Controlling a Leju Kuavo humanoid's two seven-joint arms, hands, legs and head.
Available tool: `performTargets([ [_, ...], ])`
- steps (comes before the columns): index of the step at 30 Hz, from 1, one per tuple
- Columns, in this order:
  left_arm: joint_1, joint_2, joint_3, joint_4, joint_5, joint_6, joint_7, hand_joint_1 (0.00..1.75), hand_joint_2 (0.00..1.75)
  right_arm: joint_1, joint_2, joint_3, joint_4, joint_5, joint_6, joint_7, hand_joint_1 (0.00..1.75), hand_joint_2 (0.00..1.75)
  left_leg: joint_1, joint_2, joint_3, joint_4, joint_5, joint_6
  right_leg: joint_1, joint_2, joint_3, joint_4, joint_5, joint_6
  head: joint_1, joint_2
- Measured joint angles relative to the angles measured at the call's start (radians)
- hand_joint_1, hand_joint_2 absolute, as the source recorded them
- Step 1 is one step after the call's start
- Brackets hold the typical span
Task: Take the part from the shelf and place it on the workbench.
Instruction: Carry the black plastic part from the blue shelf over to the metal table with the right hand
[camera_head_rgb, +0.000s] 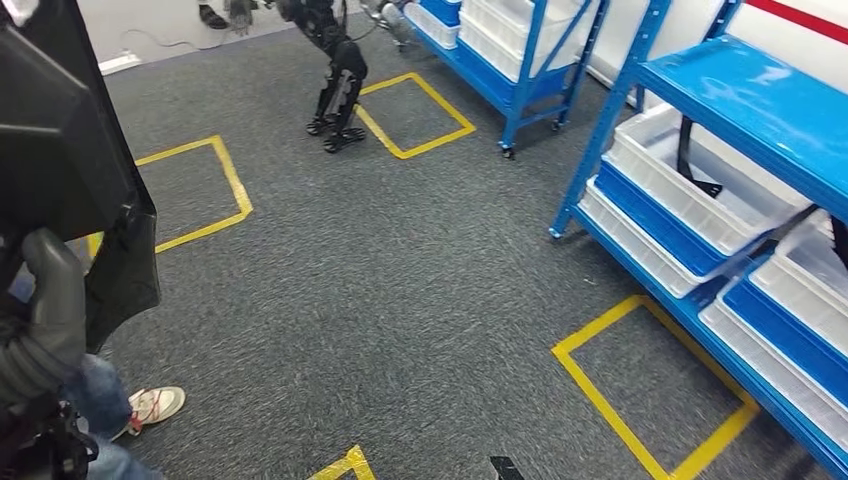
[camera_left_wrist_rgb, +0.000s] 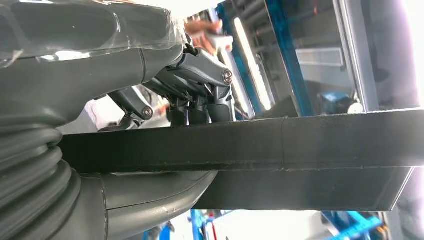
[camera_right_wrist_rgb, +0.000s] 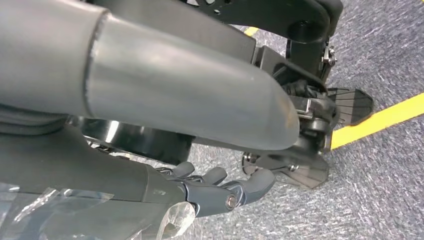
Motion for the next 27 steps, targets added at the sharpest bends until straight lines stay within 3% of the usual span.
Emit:
performTargets([
  [1,0.000,0.000,0.000,0.000,-0.001,0.000,-0.002,1.75,1.75,0.000,0.000,0.001,0.000,-0.002,0.000,0.000,0.00,0.00,0.000,-0.016,0.001,0.000,0.001,-0.001,0.000,0.012,0.029,-0.066,0.041,-0.006,0.000,0.000],
  [3,-0.002,0.000,0.001,0.000,-0.003,0.000,-0.005,1.75,1.75,0.004,-0.003,0.003,0.000,-0.004,0.000,0.005,0.00,0.00,0.003,-0.046,0.000,-0.001,0.005,-0.007,0.001,0.071,0.089,-0.206,0.110,-0.018,-0.001,0.000],
  [5,-0.002,0.000,0.000,0.000,-0.004,0.000,-0.007,1.75,1.75,0.007,-0.006,0.006,0.000,-0.004,0.000,0.010,0.00,0.00,0.011,-0.071,-0.008,-0.004,0.015,-0.021,0.005,0.106,0.108,-0.258,0.130,-0.022,0.000,0.000],
  [7,0.000,0.000,0.001,0.000,-0.006,0.000,-0.008,1.75,1.75,0.003,-0.006,0.008,0.000,-0.004,0.000,0.012,0.00,0.00,0.016,-0.091,-0.015,-0.014,0.026,-0.039,0.007,0.079,0.110,-0.271,0.136,-0.022,0.002,0.000],
  [8,0.001,0.000,0.002,0.000,-0.007,0.000,-0.008,1.75,1.75,0.001,-0.006,0.009,0.000,-0.005,0.000,0.014,0.00,0.00,0.014,-0.076,-0.021,-0.012,0.023,-0.043,0.005,0.061,0.113,-0.282,0.141,-0.023,0.002,0.000],
  [9,0.001,0.001,0.002,0.000,-0.008,0.000,-0.007,1.75,1.75,-0.001,-0.006,0.011,0.000,-0.006,0.000,0.017,0.00,0.00,0.009,-0.047,-0.033,0.008,0.008,-0.045,0.003,0.044,0.117,-0.294,0.146,-0.024,0.002,0.000],
  [11,0.001,0.001,0.003,0.001,-0.013,0.000,-0.001,1.75,1.75,0.002,-0.008,0.015,-0.001,-0.010,-0.001,0.019,0.00,0.00,0.001,0.025,-0.082,0.116,-0.054,-0.044,0.006,0.011,0.118,-0.306,0.152,-0.026,-0.002,0.000],
  [13,0.005,0.001,0.003,0.001,-0.020,0.000,0.006,1.75,1.75,0.006,-0.010,0.018,-0.001,-0.012,-0.007,0.025,0.00,0.00,-0.001,0.046,-0.133,0.246,-0.108,-0.047,0.013,-0.021,0.115,-0.306,0.153,-0.028,-0.003,0.000],
  [14,0.008,0.001,0.003,0.001,-0.021,0.000,0.009,1.75,1.75,0.006,-0.011,0.022,-0.001,-0.009,-0.014,0.029,0.00,0.00,-0.002,0.049,-0.137,0.270,-0.112,-0.048,0.016,-0.037,0.114,-0.305,0.153,-0.028,-0.003,0.000],
  [15,0.009,0.001,0.003,0.001,-0.021,0.000,0.009,1.75,1.75,0.007,-0.012,0.027,-0.001,-0.004,-0.026,0.034,0.00,0.00,-0.004,0.052,-0.119,0.250,-0.098,-0.048,0.018,-0.052,0.113,-0.305,0.153,-0.028,-0.004,0.000],
  [16,0.009,0.001,0.003,0.001,-0.019,0.000,0.009,1.75,1.75,0.006,-0.014,0.034,-0.001,0.002,-0.041,0.038,0.00,0.00,-0.006,0.060,-0.080,0.188,-0.070,-0.046,0.020,-0.065,0.113,-0.305,0.152,-0.028,-0.004,0.000],
  [18,0.002,0.001,0.001,0.001,-0.013,-0.001,0.005,1.75,1.75,0.002,-0.024,0.047,-0.001,0.013,-0.071,0.040,0.00,0.00,-0.019,0.105,0.004,0.036,-0.020,-0.032,0.024,-0.090,0.114,-0.304,0.150,-0.026,-0.004,0.000],
  [19,-0.004,0.001,0.000,0.001,-0.010,-0.002,0.003,1.75,1.75,0.000,-0.032,0.054,-0.001,0.015,-0.083,0.041,0.00,0.00,-0.027,0.121,0.027,-0.012,-0.006,-0.023,0.027,-0.100,0.113,-0.303,0.149,-0.024,-0.004,0.000],
  [20,-0.008,0.001,-0.001,0.001,-0.006,-0.002,0.001,1.75,1.75,-0.004,-0.041,0.060,-0.002,0.017,-0.093,0.042,0.00,0.00,-0.033,0.129,0.035,-0.033,-0.002,-0.015,0.029,-0.110,0.112,-0.302,0.149,-0.023,-0.005,0.000],
  [22,-0.012,0.001,-0.002,0.001,-0.001,-0.003,-0.002,1.75,1.75,-0.014,-0.064,0.070,-0.003,0.016,-0.112,0.043,0.00,0.00,-0.036,0.108,0.031,-0.036,0.005,-0.003,0.031,-0.127,0.111,-0.301,0.147,-0.020,-0.006,0.000],
  [24,-0.015,0.001,-0.003,0.001,0.004,-0.002,-0.005,1.75,1.75,-0.024,-0.093,0.077,-0.008,0.012,-0.128,0.044,0.00,0.00,-0.029,0.086,0.030,-0.043,0.012,0.008,0.025,-0.091,0.100,-0.275,0.124,-0.011,-0.006,0.000],
  [26,-0.019,0.001,-0.004,0.001,0.008,-0.001,-0.011,1.75,1.75,-0.027,-0.124,0.083,-0.015,0.008,-0.139,0.045,0.00,0.00,-0.023,0.065,0.029,-0.047,0.019,0.018,0.017,-0.024,0.052,-0.164,0.058,-0.001,-0.004,0.000],
  [27,-0.020,0.001,-0.006,0.002,0.012,-0.001,-0.013,1.75,1.75,-0.028,-0.138,0.087,-0.018,0.006,-0.145,0.045,0.00,0.00,-0.022,0.054,0.027,-0.047,0.020,0.020,0.013,-0.007,0.018,-0.086,0.023,0.002,-0.004,0.000],
])
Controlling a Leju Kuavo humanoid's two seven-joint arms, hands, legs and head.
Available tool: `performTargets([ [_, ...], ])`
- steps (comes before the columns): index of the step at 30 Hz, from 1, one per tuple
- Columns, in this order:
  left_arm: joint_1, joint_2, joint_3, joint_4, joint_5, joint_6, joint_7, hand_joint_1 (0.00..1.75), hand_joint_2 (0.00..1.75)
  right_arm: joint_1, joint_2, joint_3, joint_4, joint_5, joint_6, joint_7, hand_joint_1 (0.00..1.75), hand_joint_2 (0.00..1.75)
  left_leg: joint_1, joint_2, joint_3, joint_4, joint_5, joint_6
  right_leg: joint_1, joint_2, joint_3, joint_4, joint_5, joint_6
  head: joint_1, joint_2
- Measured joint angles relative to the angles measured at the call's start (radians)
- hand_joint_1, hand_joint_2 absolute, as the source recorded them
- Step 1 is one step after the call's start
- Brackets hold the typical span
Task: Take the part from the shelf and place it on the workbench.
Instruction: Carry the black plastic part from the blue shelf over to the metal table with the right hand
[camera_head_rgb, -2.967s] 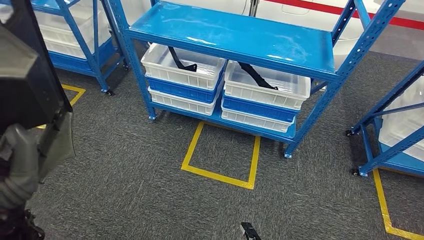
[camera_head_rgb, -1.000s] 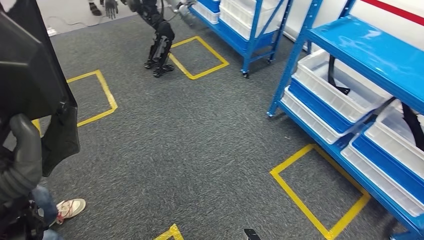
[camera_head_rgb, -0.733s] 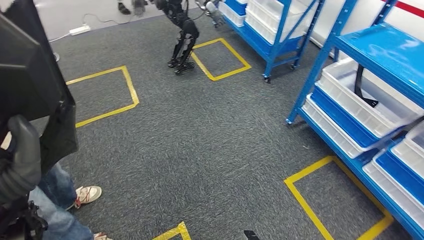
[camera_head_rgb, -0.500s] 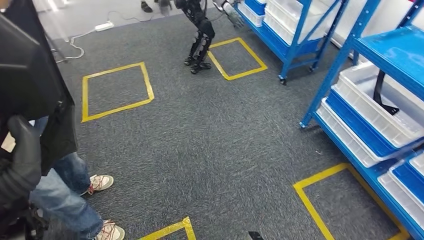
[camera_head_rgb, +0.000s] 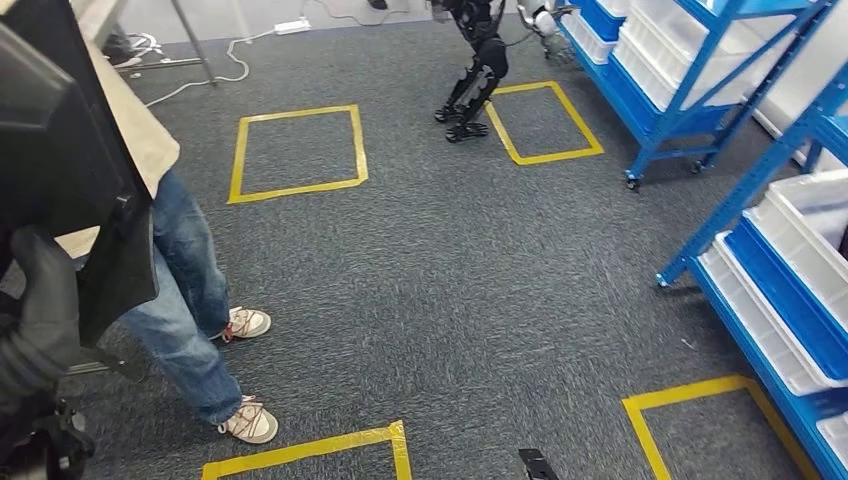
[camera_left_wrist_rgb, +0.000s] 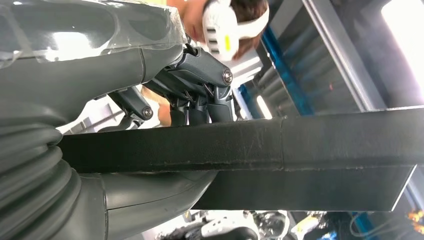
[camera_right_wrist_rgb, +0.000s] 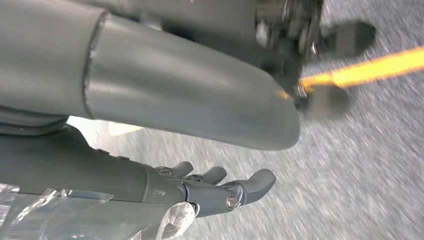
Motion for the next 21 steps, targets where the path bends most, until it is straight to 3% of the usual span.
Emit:
performTargets([
  [1,0.001,0.000,-0.002,0.000,0.003,0.000,-0.003,1.75,1.75,0.001,-0.014,0.003,-0.004,-0.004,-0.008,0.001,0.00,0.00,0.001,-0.013,-0.001,0.000,0.001,0.001,-0.003,0.006,-0.032,0.070,-0.024,0.003,0.000,0.000],
  [2,0.003,0.000,-0.003,0.000,0.005,0.000,-0.005,1.75,1.75,0.001,-0.027,0.006,-0.010,-0.008,-0.014,0.004,0.00,0.00,0.002,-0.027,-0.001,0.000,0.002,0.000,-0.008,0.007,-0.049,0.106,-0.028,0.007,0.000,0.000],
  [3,0.006,0.000,-0.004,0.001,0.008,0.000,-0.007,1.75,1.75,0.002,-0.040,0.008,-0.016,-0.013,-0.020,0.007,0.00,0.00,0.004,-0.043,-0.001,0.001,0.002,-0.001,-0.013,0.008,-0.048,0.101,-0.011,0.010,0.000,0.000],
  [5,0.010,0.000,-0.005,0.001,0.012,0.000,-0.013,1.75,1.75,0.005,-0.063,0.013,-0.031,-0.018,-0.026,0.014,0.00,0.00,0.010,-0.074,0.000,0.003,0.003,-0.005,-0.027,0.029,0.005,-0.021,0.069,0.020,0.000,0.000],
  [6,0.011,0.000,-0.005,0.001,0.014,0.000,-0.016,1.75,1.75,0.008,-0.071,0.015,-0.036,-0.019,-0.027,0.015,0.00,0.00,0.013,-0.088,-0.003,0.005,0.004,-0.010,-0.036,0.063,0.035,-0.093,0.103,0.028,0.000,0.000],
  [8,0.012,0.000,-0.004,0.001,0.018,0.000,-0.022,1.75,1.75,0.013,-0.086,0.020,-0.046,-0.018,-0.030,0.014,0.00,0.00,0.016,-0.115,-0.021,0.009,0.012,-0.026,-0.045,0.117,0.065,-0.181,0.130,0.037,0.000,0.000],
  [9,0.014,0.000,-0.004,0.002,0.018,0.000,-0.023,1.75,1.75,0.013,-0.091,0.023,-0.051,-0.018,-0.031,0.015,0.00,0.00,0.018,-0.129,-0.031,0.008,0.018,-0.036,-0.044,0.124,0.065,-0.188,0.126,0.037,-0.001,0.000],
  [10,0.017,0.000,-0.004,0.002,0.019,0.000,-0.024,1.75,1.75,0.012,-0.097,0.026,-0.057,-0.018,-0.032,0.017,0.00,0.00,0.021,-0.144,-0.039,0.007,0.025,-0.045,-0.042,0.109,0.063,-0.191,0.126,0.034,-0.002,0.000],
  [11,0.021,0.000,-0.004,0.003,0.019,0.000,-0.024,1.75,1.75,0.010,-0.101,0.029,-0.062,-0.018,-0.032,0.019,0.00,0.00,0.024,-0.142,-0.045,0.007,0.026,-0.051,-0.040,0.092,0.061,-0.190,0.127,0.029,-0.003,0.000],
  [13,0.024,0.000,-0.004,0.003,0.019,0.000,-0.025,1.75,1.75,0.010,-0.108,0.034,-0.071,-0.018,-0.032,0.024,0.00,0.00,0.018,-0.084,-0.074,0.060,-0.005,-0.056,-0.038,0.056,0.061,-0.193,0.132,0.017,-0.005,0.000],
  [15,0.023,0.001,-0.004,0.004,0.019,0.000,-0.025,1.75,1.75,0.014,-0.115,0.036,-0.076,-0.018,-0.032,0.024,0.00,0.00,0.009,-0.015,-0.137,0.204,-0.076,-0.054,-0.029,0.021,0.060,-0.194,0.133,0.008,-0.008,0.000],
  [17,0.026,0.001,-0.004,0.005,0.020,0.000,-0.024,1.75,1.75,0.016,-0.120,0.037,-0.079,-0.018,-0.032,0.024,0.00,0.00,0.003,-0.002,-0.188,0.331,-0.124,-0.046,-0.018,-0.012,0.059,-0.194,0.132,0.005,-0.009,0.000],
  [18,0.028,0.001,-0.004,0.006,0.020,0.000,-0.024,1.75,1.75,0.017,-0.121,0.038,-0.081,-0.018,-0.031,0.024,0.00,0.00,-0.001,-0.001,-0.186,0.341,-0.123,-0.040,-0.014,-0.027,0.059,-0.194,0.131,0.003,-0.009,0.000],
  [19,0.028,0.001,-0.004,0.006,0.020,0.000,-0.024,1.75,1.75,0.016,-0.122,0.040,-0.084,-0.018,-0.031,0.024,0.00,0.00,-0.007,0.002,-0.162,0.305,-0.103,-0.033,-0.010,-0.041,0.060,-0.194,0.130,0.001,-0.009,0.000],
  [20,0.028,0.001,-0.004,0.007,0.020,-0.001,-0.024,1.75,1.75,0.016,-0.122,0.042,-0.088,-0.018,-0.029,0.024,0.00,0.00,-0.017,0.015,-0.120,0.234,-0.073,-0.023,-0.007,-0.054,0.062,-0.194,0.128,-0.001,-0.009,0.000],
  [21,0.027,0.001,-0.004,0.007,0.020,-0.002,-0.025,1.75,1.75,0.016,-0.122,0.046,-0.091,-0.018,-0.028,0.024,0.00,0.00,-0.031,0.042,-0.074,0.154,-0.046,-0.010,-0.005,-0.066,0.064,-0.194,0.126,-0.003,-0.009,0.000],
])
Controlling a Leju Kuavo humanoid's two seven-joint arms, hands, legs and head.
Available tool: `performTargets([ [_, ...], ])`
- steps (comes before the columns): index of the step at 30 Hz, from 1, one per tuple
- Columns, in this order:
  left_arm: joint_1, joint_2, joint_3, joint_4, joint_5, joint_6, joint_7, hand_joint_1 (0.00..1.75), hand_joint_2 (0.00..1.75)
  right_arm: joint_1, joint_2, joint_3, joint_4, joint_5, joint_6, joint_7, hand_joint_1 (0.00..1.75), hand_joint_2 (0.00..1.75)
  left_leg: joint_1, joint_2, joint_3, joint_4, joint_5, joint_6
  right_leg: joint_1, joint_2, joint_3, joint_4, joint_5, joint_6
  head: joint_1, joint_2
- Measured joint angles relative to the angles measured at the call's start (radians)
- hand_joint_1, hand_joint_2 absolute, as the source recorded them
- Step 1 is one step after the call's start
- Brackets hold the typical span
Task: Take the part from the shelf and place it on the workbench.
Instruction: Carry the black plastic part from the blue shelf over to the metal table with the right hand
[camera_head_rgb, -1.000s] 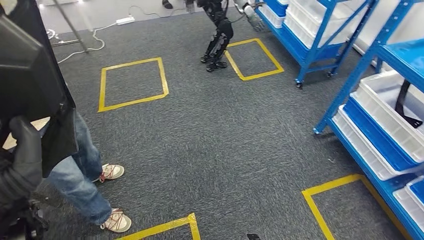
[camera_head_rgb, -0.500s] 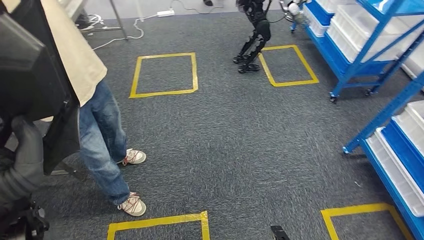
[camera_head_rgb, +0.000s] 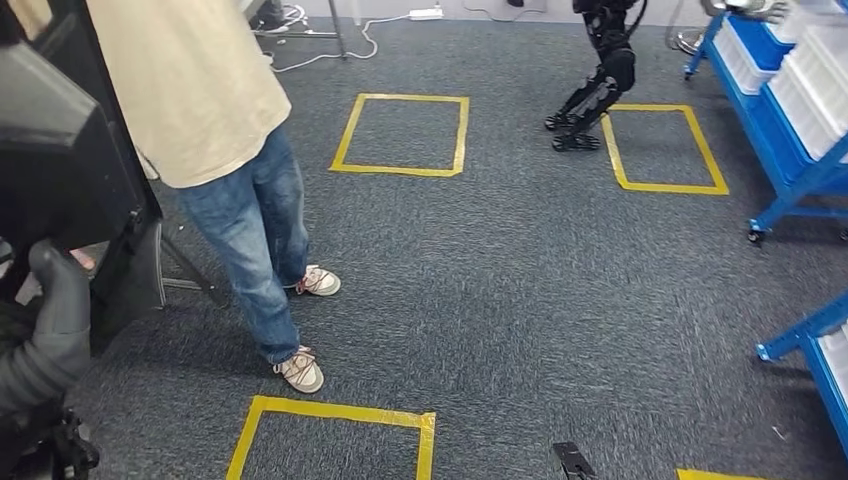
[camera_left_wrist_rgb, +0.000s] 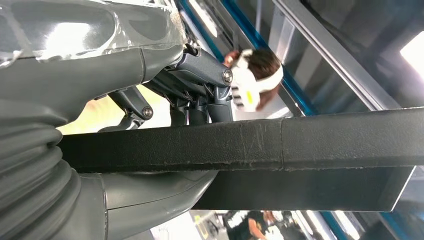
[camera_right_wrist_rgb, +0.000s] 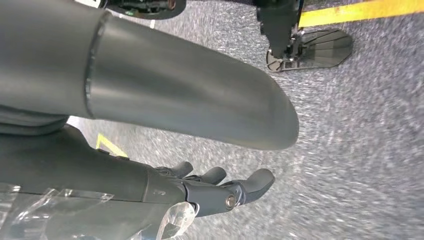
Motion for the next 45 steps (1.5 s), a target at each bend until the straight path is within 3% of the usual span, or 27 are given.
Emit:
performTargets([
  [1,-0.002,0.000,0.000,0.000,0.000,-0.001,0.000,1.75,1.75,0.001,0.001,0.003,-0.003,0.000,0.002,0.000,0.00,0.00,-0.012,0.025,0.037,-0.068,0.019,0.011,0.003,-0.010,0.001,0.000,-0.002,-0.001,0.000,0.000],
  [3,-0.005,0.000,0.000,0.000,0.000,-0.001,0.000,1.75,1.75,0.004,0.005,0.010,-0.007,0.000,0.008,0.000,0.00,0.00,-0.029,0.051,0.067,-0.130,0.027,0.025,0.008,-0.033,0.000,0.000,-0.003,-0.001,0.000,0.000],
  [5,-0.003,0.000,0.000,0.000,0.000,-0.003,0.000,1.75,1.75,0.004,0.007,0.015,-0.009,-0.001,0.012,0.001,0.00,0.00,-0.024,0.027,0.071,-0.142,0.033,0.029,0.011,-0.052,0.003,-0.001,-0.008,0.001,-0.001,0.000],
  [7,-0.004,0.000,0.000,0.001,0.000,-0.006,0.000,1.75,1.75,0.004,0.011,0.019,-0.009,-0.002,0.015,0.003,0.00,0.00,-0.012,0.003,0.081,-0.158,0.040,0.037,0.010,-0.014,-0.008,0.035,-0.036,0.007,0.000,0.000],
  [9,-0.007,0.000,-0.001,0.002,0.000,-0.008,0.000,1.75,1.75,0.008,0.015,0.025,-0.009,-0.003,0.015,0.006,0.00,0.00,-0.003,-0.021,0.087,-0.164,0.045,0.041,0.004,0.049,-0.064,0.156,-0.092,0.016,0.002,0.000],
  [11,-0.007,-0.001,-0.005,0.003,0.001,-0.010,0.000,1.75,1.75,0.012,0.016,0.032,-0.009,-0.004,0.016,0.008,0.00,0.00,0.002,-0.049,0.087,-0.164,0.045,0.041,-0.004,0.069,-0.132,0.286,-0.133,0.025,0.003,0.000],
  [12,-0.007,-0.001,-0.007,0.004,0.001,-0.011,0.000,1.75,1.75,0.013,0.017,0.034,-0.009,-0.005,0.017,0.010,0.00,0.00,0.005,-0.065,0.088,-0.164,0.045,0.040,-0.008,0.070,-0.145,0.305,-0.127,0.030,0.003,0.000],
  [13,-0.007,-0.001,-0.009,0.005,0.001,-0.012,0.000,1.75,1.75,0.014,0.017,0.037,-0.009,-0.006,0.018,0.013,0.00,0.00,0.008,-0.081,0.089,-0.162,0.045,0.039,-0.014,0.073,-0.138,0.281,-0.100,0.035,0.002,0.000],
  [14,-0.007,-0.001,-0.009,0.005,0.001,-0.013,0.000,1.75,1.75,0.015,0.017,0.039,-0.009,-0.007,0.018,0.017,0.00,0.00,0.013,-0.097,0.091,-0.160,0.044,0.036,-0.020,0.080,-0.113,0.219,-0.058,0.040,0.002,0.000],
  [16,-0.010,-0.001,-0.010,0.005,0.001,-0.015,0.000,1.75,1.75,0.018,0.021,0.043,-0.009,-0.010,0.019,0.019,0.00,0.00,0.020,-0.125,0.086,-0.149,0.039,0.025,-0.036,0.127,-0.051,0.076,0.011,0.053,0.003,0.000],
  [18,-0.012,-0.001,-0.011,0.005,0.001,-0.017,0.000,1.75,1.75,0.019,0.026,0.046,-0.009,-0.013,0.021,0.019,0.00,0.00,0.024,-0.150,0.069,-0.139,0.041,0.009,-0.041,0.162,-0.026,0.012,0.023,0.051,0.002,0.000],
  [20,-0.009,-0.001,-0.012,0.006,0.001,-0.019,0.001,1.75,1.75,0.014,0.030,0.048,-0.009,-0.017,0.022,0.021,0.00,0.00,0.028,-0.168,0.055,-0.137,0.048,-0.004,-0.036,0.144,-0.027,0.008,0.020,0.037,0.002,0.000],
  [22,-0.009,0.000,-0.011,0.006,0.001,-0.021,0.002,1.75,1.75,0.009,0.034,0.049,-0.009,-0.021,0.024,0.023,0.00,0.00,0.026,-0.129,0.035,-0.106,0.027,-0.013,-0.034,0.116,-0.027,0.006,0.022,0.025,0.000,0.000],
  [24,-0.010,0.000,-0.011,0.006,0.000,-0.022,0.002,1.75,1.75,0.010,0.035,0.049,-0.009,-0.022,0.026,0.023,0.00,0.00,0.022,-0.066,-0.018,0.014,-0.036,-0.019,-0.030,0.087,-0.027,0.004,0.022,0.015,-0.002,0.000],
  [26,-0.008,0.000,-0.012,0.007,0.000,-0.025,0.003,1.75,1.75,0.012,0.035,0.050,-0.009,-0.023,0.027,0.023,0.00,0.00,0.022,-0.048,-0.082,0.159,-0.091,-0.021,-0.025,0.058,-0.027,0.004,0.020,0.011,-0.003,0.000],
  [27,-0.006,0.000,-0.012,0.007,0.000,-0.026,0.005,1.75,1.75,0.012,0.035,0.051,-0.009,-0.024,0.028,0.023,0.00,0.00,0.021,-0.046,-0.095,0.190,-0.096,-0.020,-0.022,0.044,-0.026,0.004,0.019,0.009,-0.003,0.000],
  [28,-0.006,0.000,-0.012,0.007,-0.001,-0.028,0.006,1.75,1.75,0.012,0.036,0.053,-0.009,-0.025,0.028,0.023,0.00,0.00,0.019,-0.045,-0.086,0.176,-0.083,-0.017,-0.020,0.031,-0.025,0.004,0.018,0.008,-0.003,0.000],
  [29,-0.006,0.000,-0.012,0.007,-0.001,-0.029,0.007,1.75,1.75,0.010,0.037,0.055,-0.009,-0.026,0.029,0.023,0.00,0.00,0.015,-0.039,-0.057,0.120,-0.053,-0.010,-0.017,0.019,-0.023,0.004,0.017,0.005,-0.003,0.000],
  [31,-0.009,0.000,-0.011,0.007,-0.002,-0.030,0.007,1.75,1.75,0.008,0.042,0.058,-0.009,-0.028,0.029,0.023,0.00,0.00,-0.005,0.007,0.029,-0.041,0.009,0.014,-0.013,-0.004,-0.016,0.002,0.013,0.003,-0.003,0.000],
  [33,-0.014,0.001,-0.010,0.007,-0.003,-0.031,0.008,1.75,1.75,0.007,0.047,0.060,-0.009,-0.029,0.031,0.023,0.00,0.00,-0.023,0.045,0.073,-0.135,0.030,0.033,-0.010,-0.026,-0.014,0.000,0.011,0.004,-0.003,0.000],
  [35,-0.013,0.003,-0.010,0.007,-0.005,-0.034,0.009,1.75,1.75,0.004,0.051,0.062,-0.009,-0.031,0.032,0.024,0.00,0.00,-0.026,0.032,0.077,-0.153,0.030,0.039,-0.007,-0.049,-0.011,-0.004,0.010,0.008,-0.003,0.000],
  [36,-0.012,0.005,-0.009,0.007,-0.006,-0.035,0.009,1.75,1.75,0.002,0.052,0.063,-0.009,-0.031,0.032,0.026,0.00,0.00,-0.023,0.019,0.083,-0.162,0.034,0.041,-0.007,-0.047,-0.008,-0.003,0.005,0.011,-0.003,0.000],
  [38,-0.013,0.006,-0.008,0.007,-0.009,-0.037,0.011,1.75,1.75,0.002,0.053,0.064,-0.008,-0.031,0.032,0.028,0.00,0.00,-0.011,-0.005,0.098,-0.180,0.044,0.048,-0.008,0.001,-0.026,0.048,-0.031,0.017,-0.002,0.000],
  [40,-0.013,0.006,-0.010,0.006,-0.011,-0.037,0.013,1.75,1.75,0.004,0.054,0.065,-0.008,-0.032,0.032,0.028,0.00,0.00,-0.003,-0.029,0.103,-0.185,0.049,0.051,-0.010,0.059,-0.091,0.183,-0.093,0.022,-0.001,0.000],
  [42,-0.009,0.006,-0.012,0.006,-0.013,-0.039,0.018,1.75,1.75,0.006,0.055,0.066,-0.007,-0.032,0.032,0.029,0.00,0.00,0.000,-0.056,0.104,-0.184,0.050,0.051,-0.013,0.071,-0.152,0.298,-0.122,0.028,0.000,0.000],
  [43,-0.008,0.006,-0.013,0.006,-0.013,-0.040,0.021,1.75,1.75,0.007,0.055,0.066,-0.007,-0.033,0.032,0.031,0.00,0.00,0.003,-0.072,0.104,-0.182,0.050,0.049,-0.016,0.072,-0.156,0.299,-0.107,0.031,0.000,0.000],
  [45,-0.007,0.006,-0.013,0.006,-0.014,-0.040,0.023,1.75,1.75,0.008,0.055,0.069,-0.007,-0.033,0.032,0.033,0.00,0.00,0.012,-0.105,0.104,-0.174,0.046,0.042,-0.025,0.087,-0.108,0.187,-0.033,0.042,0.000,0.000],
])
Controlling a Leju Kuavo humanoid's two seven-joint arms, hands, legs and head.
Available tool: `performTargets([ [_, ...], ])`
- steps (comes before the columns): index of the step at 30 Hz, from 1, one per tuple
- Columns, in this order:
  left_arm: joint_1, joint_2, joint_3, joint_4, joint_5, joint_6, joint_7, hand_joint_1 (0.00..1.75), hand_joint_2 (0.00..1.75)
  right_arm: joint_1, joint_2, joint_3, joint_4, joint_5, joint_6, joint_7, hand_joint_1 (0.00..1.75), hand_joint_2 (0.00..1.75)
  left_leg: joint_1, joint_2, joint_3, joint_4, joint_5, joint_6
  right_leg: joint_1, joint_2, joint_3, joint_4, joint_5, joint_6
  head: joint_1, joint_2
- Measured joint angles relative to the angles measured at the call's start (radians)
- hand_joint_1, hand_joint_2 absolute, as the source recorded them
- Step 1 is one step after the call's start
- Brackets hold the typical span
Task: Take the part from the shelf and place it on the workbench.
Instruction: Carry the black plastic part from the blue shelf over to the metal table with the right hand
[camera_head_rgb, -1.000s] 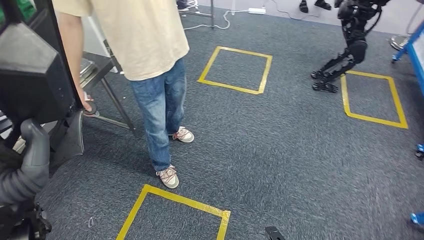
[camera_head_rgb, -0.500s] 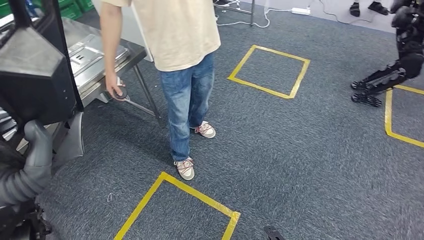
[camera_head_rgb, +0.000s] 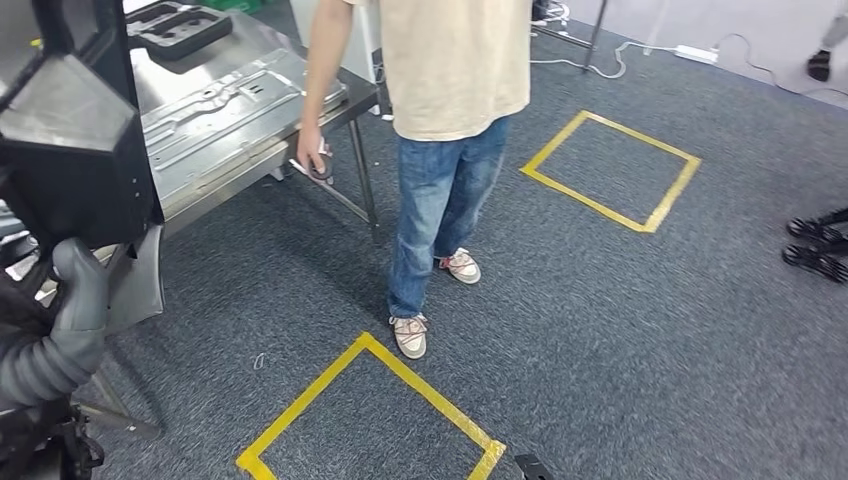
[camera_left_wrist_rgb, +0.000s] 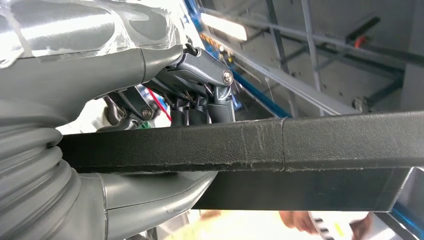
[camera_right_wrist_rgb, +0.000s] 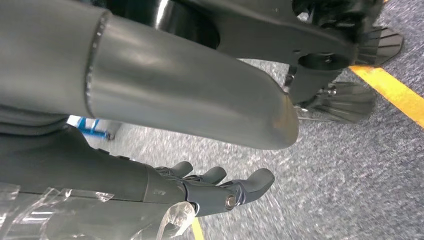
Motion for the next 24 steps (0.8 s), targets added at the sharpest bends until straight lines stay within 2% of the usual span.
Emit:
performTargets([
  [1,0.000,0.000,0.000,0.000,0.000,0.000,0.000,1.75,1.75,0.001,0.002,0.002,0.000,0.000,0.000,0.000,0.00,0.00,0.004,-0.015,-0.004,0.008,-0.004,-0.006,-0.008,0.027,0.034,-0.074,0.031,0.008,0.000,0.000],
  [2,-0.001,0.000,0.000,0.000,-0.001,-0.001,0.000,1.75,1.75,0.002,0.004,0.003,0.000,-0.001,0.000,0.000,0.00,0.00,0.006,-0.028,-0.011,0.019,-0.008,-0.013,-0.015,0.053,0.060,-0.130,0.050,0.010,0.000,0.000],
  [3,-0.002,0.000,0.000,0.000,-0.002,-0.003,0.000,1.75,1.75,0.004,0.005,0.004,0.001,-0.002,0.000,0.000,0.00,0.00,0.007,-0.040,-0.020,0.027,-0.009,-0.020,-0.020,0.071,0.073,-0.162,0.057,0.010,0.000,0.000],
  [4,-0.003,0.001,0.001,0.000,-0.003,-0.005,0.000,1.75,1.75,0.003,0.007,0.005,0.002,-0.004,0.000,0.000,0.00,0.00,0.008,-0.051,-0.029,0.033,-0.008,-0.026,-0.021,0.078,0.075,-0.171,0.054,0.005,0.000,0.000],
  [5,-0.003,0.001,0.001,0.000,-0.003,-0.007,0.000,1.75,1.75,0.002,0.007,0.006,0.003,-0.006,0.000,0.000,0.00,0.00,0.009,-0.062,-0.037,0.035,-0.006,-0.030,-0.020,0.065,0.073,-0.171,0.055,-0.003,-0.001,0.000],
  [6,-0.002,0.002,0.001,0.000,-0.003,-0.008,0.001,1.75,1.75,0.000,0.008,0.007,0.004,-0.007,0.000,0.001,0.00,0.00,0.010,-0.060,-0.041,0.037,-0.006,-0.033,-0.019,0.051,0.072,-0.170,0.055,-0.008,-0.001,0.000],
  [8,-0.001,0.003,0.002,0.000,-0.003,-0.008,0.001,1.75,1.75,-0.004,0.010,0.010,0.005,-0.008,0.000,0.002,0.00,0.00,0.008,-0.015,-0.066,0.086,-0.034,-0.041,-0.018,0.022,0.072,-0.171,0.057,-0.018,-0.004,0.000],
  [10,-0.002,0.005,0.002,0.000,-0.003,-0.009,0.002,1.75,1.75,-0.003,0.009,0.011,0.005,-0.008,0.000,0.002,0.00,0.00,0.005,0.043,-0.127,0.219,-0.100,-0.049,-0.014,-0.007,0.072,-0.172,0.057,-0.024,-0.006,0.000],
  [11,-0.002,0.005,0.002,0.000,-0.003,-0.010,0.003,1.75,1.75,-0.002,0.009,0.012,0.005,-0.008,0.000,0.002,0.00,0.00,0.006,0.055,-0.162,0.296,-0.132,-0.051,-0.012,-0.021,0.072,-0.172,0.056,-0.025,-0.006,0.000],
  [12,-0.002,0.005,0.002,0.000,-0.002,-0.012,0.004,1.75,1.75,-0.002,0.009,0.013,0.006,-0.008,0.000,0.002,0.00,0.00,0.006,0.060,-0.186,0.350,-0.151,-0.050,-0.009,-0.036,0.072,-0.172,0.055,-0.027,-0.006,0.000],
  [13,-0.002,0.005,0.002,0.000,-0.002,-0.014,0.004,1.75,1.75,-0.003,0.009,0.014,0.006,-0.008,0.000,0.002,0.00,0.00,0.004,0.062,-0.193,0.368,-0.152,-0.047,-0.006,-0.050,0.073,-0.172,0.053,-0.029,-0.006,0.000],
  [14,-0.002,0.005,0.002,0.000,-0.001,-0.016,0.005,1.75,1.75,-0.004,0.010,0.015,0.006,-0.009,0.001,0.002,0.00,0.00,0.001,0.065,-0.175,0.339,-0.134,-0.040,-0.003,-0.064,0.075,-0.172,0.053,-0.030,-0.006,0.000],
  [15,-0.003,0.005,0.002,0.000,0.000,-0.017,0.006,1.75,1.75,-0.006,0.010,0.017,0.006,-0.009,0.001,0.002,0.00,0.00,-0.005,0.074,-0.136,0.270,-0.104,-0.030,0.000,-0.076,0.078,-0.174,0.051,-0.032,-0.006,0.000],
  [17,-0.009,0.006,0.004,0.000,0.000,-0.018,0.006,1.75,1.75,-0.008,0.016,0.020,0.006,-0.010,0.003,0.002,0.00,0.00,-0.031,0.136,-0.044,0.105,-0.047,0.003,0.005,-0.101,0.088,-0.180,0.050,-0.033,-0.007,0.000],
  [18,-0.013,0.007,0.005,0.000,0.000,-0.018,0.006,1.75,1.75,-0.008,0.019,0.020,0.006,-0.010,0.003,0.002,0.00,0.00,-0.044,0.165,-0.015,0.050,-0.034,0.016,0.006,-0.113,0.092,-0.184,0.050,-0.033,-0.008,0.000],
  [19,-0.017,0.008,0.006,0.000,0.000,-0.019,0.007,1.75,1.75,-0.008,0.022,0.020,0.006,-0.010,0.004,0.002,0.00,0.00,-0.053,0.182,-0.002,0.021,-0.031,0.024,0.007,-0.128,0.095,-0.187,0.049,-0.032,-0.009,0.000],
  [20,-0.019,0.009,0.006,0.000,0.000,-0.020,0.007,1.75,1.75,-0.009,0.023,0.021,0.006,-0.011,0.005,0.004,0.00,0.00,-0.057,0.177,-0.001,0.009,-0.031,0.025,0.009,-0.144,0.098,-0.190,0.049,-0.030,-0.011,0.000],
  [21,-0.019,0.009,0.006,0.000,0.001,-0.022,0.008,1.75,1.75,-0.010,0.023,0.021,0.006,-0.011,0.005,0.006,0.00,0.00,-0.052,0.162,0.003,0.001,-0.026,0.023,0.011,-0.155,0.101,-0.192,0.046,-0.027,-0.011,0.000],
  [22,-0.018,0.010,0.006,-0.001,0.001,-0.023,0.009,1.75,1.75,-0.011,0.023,0.021,0.006,-0.012,0.006,0.008,0.00,0.00,-0.047,0.145,0.008,-0.008,-0.019,0.020,0.012,-0.145,0.102,-0.186,0.037,-0.024,-0.011,0.000],
  [23,-0.019,0.010,0.005,-0.001,0.002,-0.025,0.010,1.75,1.75,-0.012,0.023,0.021,0.006,-0.012,0.007,0.009,0.00,0.00,-0.040,0.131,0.013,-0.017,-0.013,0.019,0.013,-0.120,0.095,-0.162,0.020,-0.022,-0.010,0.000],
  [24,-0.019,0.010,0.005,-0.001,0.003,-0.027,0.012,1.75,1.75,-0.011,0.023,0.022,0.006,-0.013,0.007,0.009,0.00,0.00,-0.033,0.116,0.019,-0.023,-0.007,0.017,0.013,-0.084,0.075,-0.115,-0.007,-0.019,-0.009,0.000],
])
